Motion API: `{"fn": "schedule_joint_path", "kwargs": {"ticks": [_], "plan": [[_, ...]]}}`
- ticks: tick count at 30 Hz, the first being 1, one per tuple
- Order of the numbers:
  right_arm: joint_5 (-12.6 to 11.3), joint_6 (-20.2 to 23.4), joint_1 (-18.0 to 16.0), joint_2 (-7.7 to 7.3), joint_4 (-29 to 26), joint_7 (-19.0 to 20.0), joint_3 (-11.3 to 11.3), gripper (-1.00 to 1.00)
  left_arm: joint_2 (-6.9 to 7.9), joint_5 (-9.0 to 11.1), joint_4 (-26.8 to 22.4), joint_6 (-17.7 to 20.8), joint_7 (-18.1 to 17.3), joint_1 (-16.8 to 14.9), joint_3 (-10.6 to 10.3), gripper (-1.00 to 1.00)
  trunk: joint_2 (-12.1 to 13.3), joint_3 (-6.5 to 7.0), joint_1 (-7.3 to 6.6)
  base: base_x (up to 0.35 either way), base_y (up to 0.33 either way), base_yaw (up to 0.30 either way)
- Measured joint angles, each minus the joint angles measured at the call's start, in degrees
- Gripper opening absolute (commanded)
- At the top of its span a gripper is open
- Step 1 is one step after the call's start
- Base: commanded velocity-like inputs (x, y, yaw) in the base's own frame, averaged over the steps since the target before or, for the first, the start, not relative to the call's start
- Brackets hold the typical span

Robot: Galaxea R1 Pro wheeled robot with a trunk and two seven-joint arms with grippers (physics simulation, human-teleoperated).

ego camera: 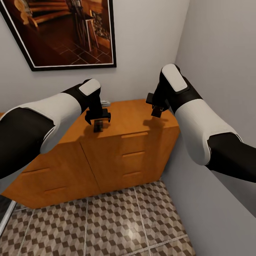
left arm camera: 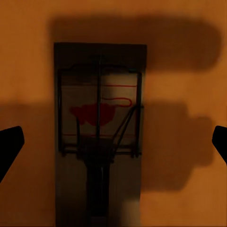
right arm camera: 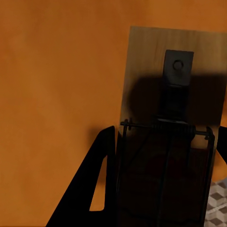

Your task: Take the four mousetraps from the cabinet in the bathroom and place them on the bathroom floor. Make sure all four end up on the same floor surface, and ensure that at least two of them are either under or directly next to the same bathroom sink.

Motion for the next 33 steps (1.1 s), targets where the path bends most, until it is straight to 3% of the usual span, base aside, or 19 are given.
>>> {"fn": "schedule_joint_path", "kwargs": {"ticks": [6, 12, 33], "plan": [[0.00, 0.00, 0.00, 0.00, 0.00, 0.00, -0.04, -1.00, 0.00, -0.29, 0.28, 0.00, 0.06, -0.02, 0.03, 1.00, -2.41, -1.07, 1.31, 0.000, 0.000, 0.000], [0.00, 0.00, 0.00, 0.00, 0.00, 0.06, -0.05, -1.00, 0.00, -2.06, -0.63, -0.30, 0.08, -0.04, 0.98, 1.00, -4.82, -2.14, 2.30, 0.000, 0.000, 0.000], [0.04, 0.00, 0.00, 0.00, 0.00, 0.02, -0.04, -1.00, 0.00, -2.60, -0.50, -0.76, 0.52, -0.03, 2.12, 1.00, -4.84, -2.15, 2.29, 0.000, 0.000, 0.000]]}}
